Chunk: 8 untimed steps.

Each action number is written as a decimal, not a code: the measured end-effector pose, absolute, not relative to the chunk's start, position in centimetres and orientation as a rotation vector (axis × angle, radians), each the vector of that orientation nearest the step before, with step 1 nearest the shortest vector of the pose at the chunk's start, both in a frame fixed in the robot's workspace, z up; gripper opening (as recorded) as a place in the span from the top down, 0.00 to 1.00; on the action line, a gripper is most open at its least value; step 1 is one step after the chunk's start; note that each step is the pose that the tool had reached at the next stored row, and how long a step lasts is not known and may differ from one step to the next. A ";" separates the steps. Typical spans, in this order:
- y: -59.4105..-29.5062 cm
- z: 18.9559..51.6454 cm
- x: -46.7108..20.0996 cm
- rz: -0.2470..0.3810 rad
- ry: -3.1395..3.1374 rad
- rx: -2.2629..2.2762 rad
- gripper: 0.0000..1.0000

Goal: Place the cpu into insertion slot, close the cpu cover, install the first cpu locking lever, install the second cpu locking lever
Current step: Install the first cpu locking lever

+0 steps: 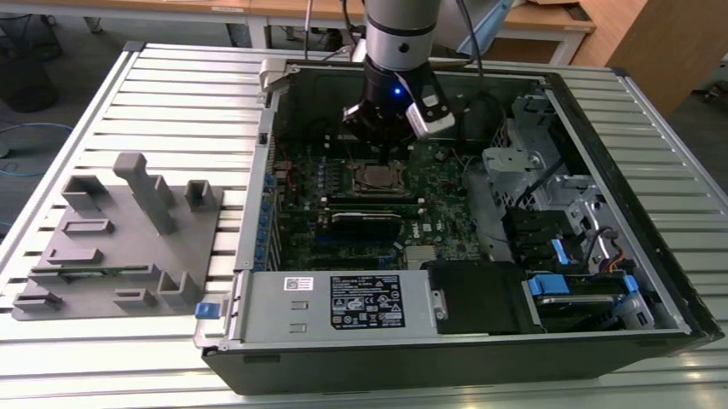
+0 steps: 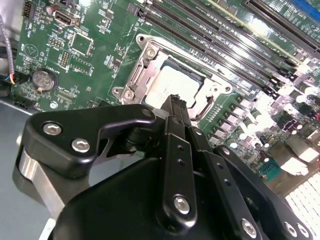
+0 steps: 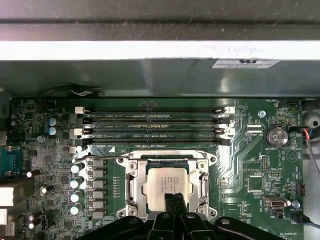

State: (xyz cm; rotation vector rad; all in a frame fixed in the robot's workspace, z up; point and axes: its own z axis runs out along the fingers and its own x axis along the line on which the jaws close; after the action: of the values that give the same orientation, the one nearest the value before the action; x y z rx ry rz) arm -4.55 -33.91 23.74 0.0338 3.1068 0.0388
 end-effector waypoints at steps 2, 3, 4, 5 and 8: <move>-33.9 23.8 -4.6 0.039 3.107 0.034 0.89; -33.9 23.8 -4.5 0.039 3.107 0.034 0.89; -33.9 23.8 -4.6 0.039 3.107 0.034 0.89; -33.9 23.8 -4.6 0.039 3.107 0.034 0.89; -33.9 23.8 -4.6 0.039 3.107 0.034 0.89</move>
State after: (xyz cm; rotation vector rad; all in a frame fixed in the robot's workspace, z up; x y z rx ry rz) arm -4.55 -33.92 23.80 0.0338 3.1068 0.0389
